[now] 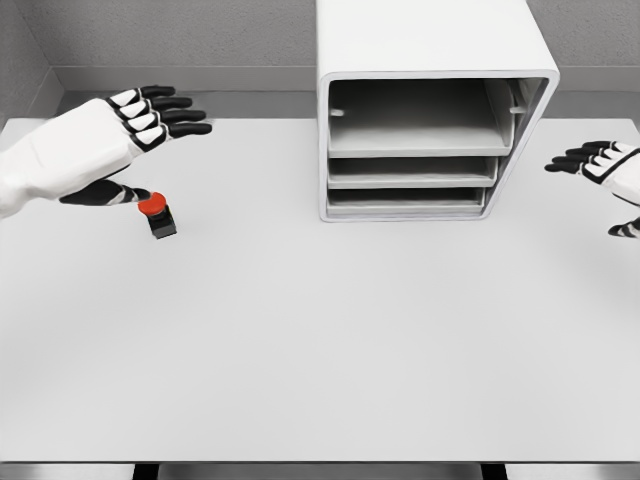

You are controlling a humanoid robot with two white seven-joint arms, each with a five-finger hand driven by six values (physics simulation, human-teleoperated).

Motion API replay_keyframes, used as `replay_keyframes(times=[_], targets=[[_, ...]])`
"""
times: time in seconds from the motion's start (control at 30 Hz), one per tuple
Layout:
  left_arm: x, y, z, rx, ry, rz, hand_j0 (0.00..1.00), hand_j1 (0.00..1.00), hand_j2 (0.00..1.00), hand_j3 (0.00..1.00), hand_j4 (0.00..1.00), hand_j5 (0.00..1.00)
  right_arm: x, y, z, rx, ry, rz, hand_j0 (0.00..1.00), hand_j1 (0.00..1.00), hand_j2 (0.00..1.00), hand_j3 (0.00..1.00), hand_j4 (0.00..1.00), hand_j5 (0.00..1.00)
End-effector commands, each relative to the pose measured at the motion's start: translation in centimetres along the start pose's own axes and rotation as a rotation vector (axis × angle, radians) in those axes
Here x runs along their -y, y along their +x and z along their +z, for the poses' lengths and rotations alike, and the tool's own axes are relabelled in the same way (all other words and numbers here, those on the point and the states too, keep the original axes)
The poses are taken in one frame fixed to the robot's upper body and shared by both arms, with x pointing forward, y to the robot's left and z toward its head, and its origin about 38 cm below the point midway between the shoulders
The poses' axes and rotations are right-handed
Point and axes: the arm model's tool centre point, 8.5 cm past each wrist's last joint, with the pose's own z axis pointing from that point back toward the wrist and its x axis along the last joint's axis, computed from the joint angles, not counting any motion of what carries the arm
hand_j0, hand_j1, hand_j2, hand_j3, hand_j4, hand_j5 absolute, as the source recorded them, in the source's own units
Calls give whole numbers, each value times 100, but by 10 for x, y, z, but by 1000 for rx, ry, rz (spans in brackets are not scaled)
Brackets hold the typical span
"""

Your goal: Slide open multi-storey tabletop storage cabinets and put open load switch and slide close multi-storey tabletop storage cabinets

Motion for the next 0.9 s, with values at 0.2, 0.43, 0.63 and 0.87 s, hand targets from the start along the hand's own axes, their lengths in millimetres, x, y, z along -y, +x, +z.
replay_keyframes(times=[0.2, 0.43, 0.63, 0.87], targets=[[60, -42, 32, -181, -121, 176, 100, 100, 100, 100, 100, 100, 2, 13, -7, 42, -3, 9, 100, 100, 100, 100, 100, 100], [79, -51, 27, -223, -180, 260, 100, 100, 100, 100, 100, 100, -6, 72, -47, 208, -95, 3, 98, 98, 98, 98, 98, 98], [74, -48, 10, -208, -116, 263, 100, 100, 100, 100, 100, 100, -7, 86, -49, 247, -100, 0, 77, 77, 77, 77, 77, 77], [78, -63, 5, -264, -152, 223, 100, 100, 100, 100, 100, 100, 3, 88, -58, 257, -152, -8, 74, 74, 74, 74, 74, 74]])
